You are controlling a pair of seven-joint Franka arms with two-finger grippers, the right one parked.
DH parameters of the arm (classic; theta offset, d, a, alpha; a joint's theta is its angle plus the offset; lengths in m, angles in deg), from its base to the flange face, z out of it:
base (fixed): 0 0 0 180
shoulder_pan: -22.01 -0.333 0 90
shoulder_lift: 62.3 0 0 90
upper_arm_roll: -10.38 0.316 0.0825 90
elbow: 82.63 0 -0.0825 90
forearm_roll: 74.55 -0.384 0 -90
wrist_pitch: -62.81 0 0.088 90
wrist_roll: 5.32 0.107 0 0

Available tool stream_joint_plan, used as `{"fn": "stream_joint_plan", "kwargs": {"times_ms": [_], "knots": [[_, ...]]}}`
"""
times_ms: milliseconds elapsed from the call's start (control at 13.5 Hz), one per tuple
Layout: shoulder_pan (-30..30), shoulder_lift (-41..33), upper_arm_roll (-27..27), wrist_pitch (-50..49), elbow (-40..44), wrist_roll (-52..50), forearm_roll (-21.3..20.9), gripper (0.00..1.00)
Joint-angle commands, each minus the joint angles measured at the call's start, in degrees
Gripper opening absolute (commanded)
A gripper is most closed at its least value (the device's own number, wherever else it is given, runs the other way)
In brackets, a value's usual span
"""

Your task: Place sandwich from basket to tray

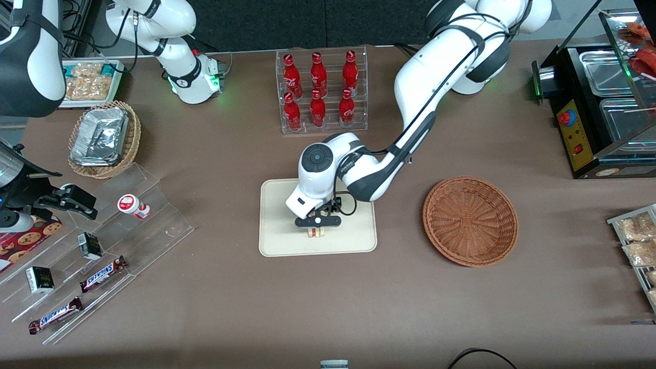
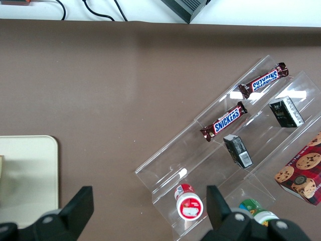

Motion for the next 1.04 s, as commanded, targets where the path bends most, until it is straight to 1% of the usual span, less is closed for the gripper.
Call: {"fn": "stream_joint_plan", "kwargs": {"times_ms": [0, 148, 296, 444, 519, 667, 815, 889, 963], "knots": [[-5.30, -9.70, -0.28, -6.09, -2.45, 1.77, 5.95, 1.00], [-10.91, -16.99, -0.19, -12.33, -7.18, 8.61, 11.14, 0.99], [-16.98, -24.72, -0.19, -12.62, -15.86, 15.29, 14.93, 0.99], [-23.84, -30.80, -0.19, -12.00, -23.87, 21.88, 17.48, 0.99], [-26.65, -33.17, -0.19, -11.83, -26.95, 25.48, 18.45, 0.99], [-32.28, -38.27, -0.19, -11.65, -32.75, 32.08, 18.64, 0.99], [-38.60, -44.42, -0.10, -11.82, -38.90, 41.64, 18.73, 0.99], [-41.94, -46.88, -0.10, -12.17, -40.67, 46.74, 19.25, 0.99], [-44.93, -48.82, -0.01, -13.57, -41.13, 51.49, 20.73, 0.99]]}}
